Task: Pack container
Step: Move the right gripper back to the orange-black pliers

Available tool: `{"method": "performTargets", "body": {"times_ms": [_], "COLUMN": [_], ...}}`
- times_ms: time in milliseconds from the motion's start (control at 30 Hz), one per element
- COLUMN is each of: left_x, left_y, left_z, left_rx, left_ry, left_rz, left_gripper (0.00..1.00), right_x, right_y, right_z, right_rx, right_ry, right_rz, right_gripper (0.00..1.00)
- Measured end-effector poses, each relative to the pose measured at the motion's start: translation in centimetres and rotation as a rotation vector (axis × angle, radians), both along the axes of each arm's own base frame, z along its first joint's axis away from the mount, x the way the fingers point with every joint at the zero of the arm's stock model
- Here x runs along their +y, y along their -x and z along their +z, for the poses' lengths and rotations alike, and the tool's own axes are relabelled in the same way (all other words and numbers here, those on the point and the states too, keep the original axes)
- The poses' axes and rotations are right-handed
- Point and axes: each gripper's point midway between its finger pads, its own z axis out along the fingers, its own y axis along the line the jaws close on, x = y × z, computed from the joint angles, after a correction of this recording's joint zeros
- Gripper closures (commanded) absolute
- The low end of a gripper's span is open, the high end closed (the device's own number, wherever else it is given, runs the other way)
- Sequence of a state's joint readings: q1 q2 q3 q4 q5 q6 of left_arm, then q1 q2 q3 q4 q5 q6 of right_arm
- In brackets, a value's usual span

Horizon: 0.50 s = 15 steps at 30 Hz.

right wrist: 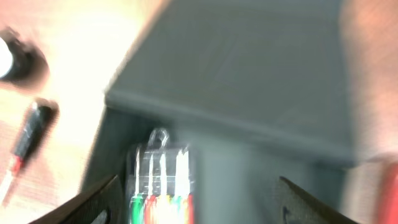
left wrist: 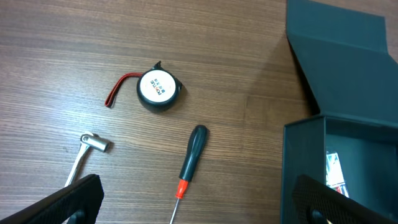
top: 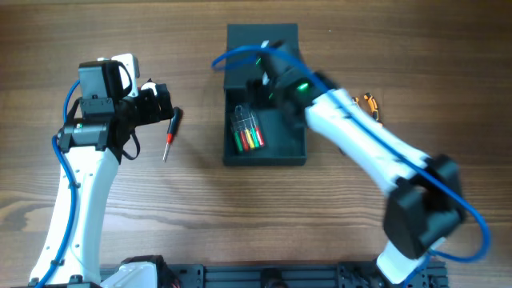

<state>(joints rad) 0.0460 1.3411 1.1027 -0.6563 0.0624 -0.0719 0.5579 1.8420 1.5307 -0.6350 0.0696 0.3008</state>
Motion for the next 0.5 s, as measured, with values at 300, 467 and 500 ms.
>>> {"method": "performTargets", "body": {"times_ms": [300, 467, 500], "left_x": [0.1, 0.1, 0.1], "left_y": [0.0, 0.0, 0.0], "left_z": [0.0, 0.0, 0.0], "left_rx": [0.001, 0.001, 0.001], "left_ry": [-0.004, -0.004, -0.004], "left_rz": [0.004, 0.004, 0.004], "left_gripper": [0.00, 0.00, 0.00], "right_x": [-22.7, -28.7, -29.0], "right_y": [-2.9, -1.9, -1.4], "right_z": [5.8, -2.3, -3.8], "right_rx": [-0.019, 0.203, 0.253], "right_ry": [0.215, 0.240, 0.239], "right_rz": [-0.215, -0.248, -0.233], "right_gripper": [0.13, 0.17, 0.18]}}
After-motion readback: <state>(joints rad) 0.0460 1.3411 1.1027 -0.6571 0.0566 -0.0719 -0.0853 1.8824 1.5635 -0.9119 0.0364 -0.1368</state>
